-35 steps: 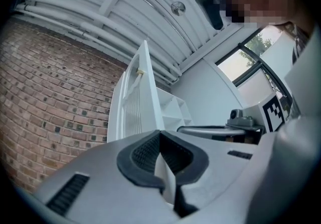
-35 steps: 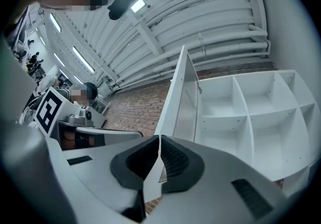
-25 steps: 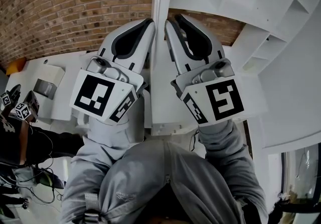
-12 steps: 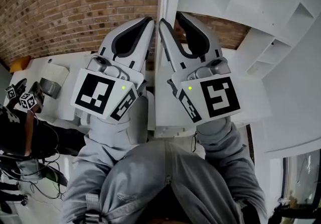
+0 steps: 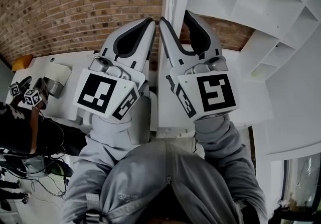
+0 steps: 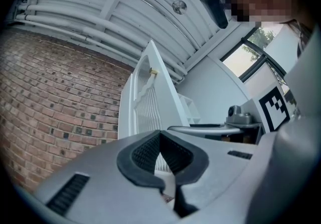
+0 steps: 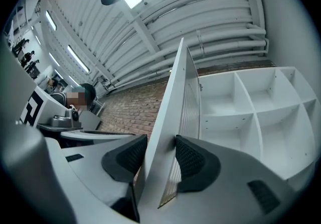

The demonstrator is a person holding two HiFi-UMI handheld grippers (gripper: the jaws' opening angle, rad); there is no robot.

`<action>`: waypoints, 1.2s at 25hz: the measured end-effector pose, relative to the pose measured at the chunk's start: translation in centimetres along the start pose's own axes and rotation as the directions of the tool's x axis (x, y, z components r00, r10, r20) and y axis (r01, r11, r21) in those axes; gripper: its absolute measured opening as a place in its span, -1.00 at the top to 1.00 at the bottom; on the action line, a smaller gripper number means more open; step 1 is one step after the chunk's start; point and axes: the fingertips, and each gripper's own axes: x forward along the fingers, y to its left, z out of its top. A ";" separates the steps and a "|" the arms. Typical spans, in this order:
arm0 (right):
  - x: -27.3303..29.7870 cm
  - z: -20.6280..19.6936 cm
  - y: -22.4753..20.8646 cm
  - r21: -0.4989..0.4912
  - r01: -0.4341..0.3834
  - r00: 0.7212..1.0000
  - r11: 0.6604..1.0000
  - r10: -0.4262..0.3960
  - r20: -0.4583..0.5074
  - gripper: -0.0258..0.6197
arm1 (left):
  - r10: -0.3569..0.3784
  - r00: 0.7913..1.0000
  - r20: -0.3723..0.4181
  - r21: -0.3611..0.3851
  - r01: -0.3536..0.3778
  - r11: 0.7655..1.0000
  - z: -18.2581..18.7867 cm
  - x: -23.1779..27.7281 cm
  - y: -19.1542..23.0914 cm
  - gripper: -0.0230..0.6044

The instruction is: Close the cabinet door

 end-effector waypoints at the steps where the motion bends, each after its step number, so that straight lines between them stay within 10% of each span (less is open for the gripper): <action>1: 0.3 -0.3 -0.1 0.005 0.002 1.000 1.000 -0.002 -0.001 0.37 | -0.001 1.000 -0.001 -0.002 0.001 1.000 -0.2 0.1 0.1 0.92; 30: -2.0 -1.2 -4.6 0.070 0.041 0.992 0.997 -0.032 -0.119 0.38 | -0.194 0.981 0.025 -0.118 0.195 0.974 -2.6 3.9 -3.5 0.92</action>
